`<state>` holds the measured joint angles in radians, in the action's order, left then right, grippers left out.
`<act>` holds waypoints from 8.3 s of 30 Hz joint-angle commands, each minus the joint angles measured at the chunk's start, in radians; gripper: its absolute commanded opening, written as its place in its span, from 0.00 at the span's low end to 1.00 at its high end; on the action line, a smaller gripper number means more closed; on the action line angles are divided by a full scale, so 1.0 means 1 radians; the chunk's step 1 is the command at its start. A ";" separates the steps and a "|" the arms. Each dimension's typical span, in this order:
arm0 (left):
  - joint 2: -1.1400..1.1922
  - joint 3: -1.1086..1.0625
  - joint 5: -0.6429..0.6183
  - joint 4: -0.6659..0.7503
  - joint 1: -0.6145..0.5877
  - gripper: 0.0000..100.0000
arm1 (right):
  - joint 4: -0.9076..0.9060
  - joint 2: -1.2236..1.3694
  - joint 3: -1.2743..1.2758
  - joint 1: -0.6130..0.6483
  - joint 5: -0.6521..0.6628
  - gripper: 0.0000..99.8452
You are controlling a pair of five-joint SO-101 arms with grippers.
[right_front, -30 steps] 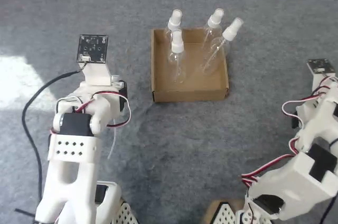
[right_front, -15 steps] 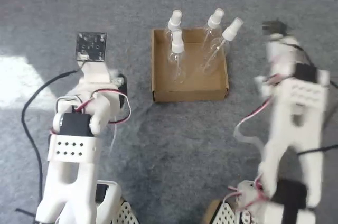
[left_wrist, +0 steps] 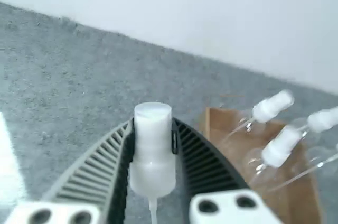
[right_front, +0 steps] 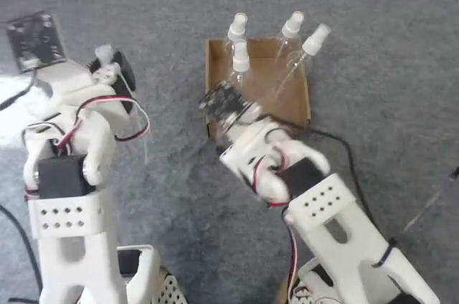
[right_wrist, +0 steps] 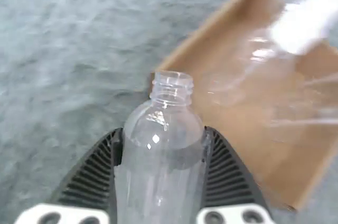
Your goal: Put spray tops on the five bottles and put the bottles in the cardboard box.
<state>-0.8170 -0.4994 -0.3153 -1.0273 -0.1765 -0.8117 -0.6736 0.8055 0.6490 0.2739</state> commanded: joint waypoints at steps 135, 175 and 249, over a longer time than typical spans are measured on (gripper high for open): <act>-0.031 -0.332 -0.058 0.043 0.428 0.01 | 0.997 -0.390 0.647 -0.070 -0.324 0.01; -0.569 -0.644 0.282 0.064 0.334 0.24 | 0.714 -0.364 0.285 -0.151 -0.324 0.01; -0.569 -0.789 0.288 0.265 0.083 0.21 | 0.550 -0.001 0.101 -0.326 -0.238 0.01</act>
<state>-1.3924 -1.2988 -0.0299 -0.7925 -0.0921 -0.3084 -0.6720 0.9083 0.3314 0.0238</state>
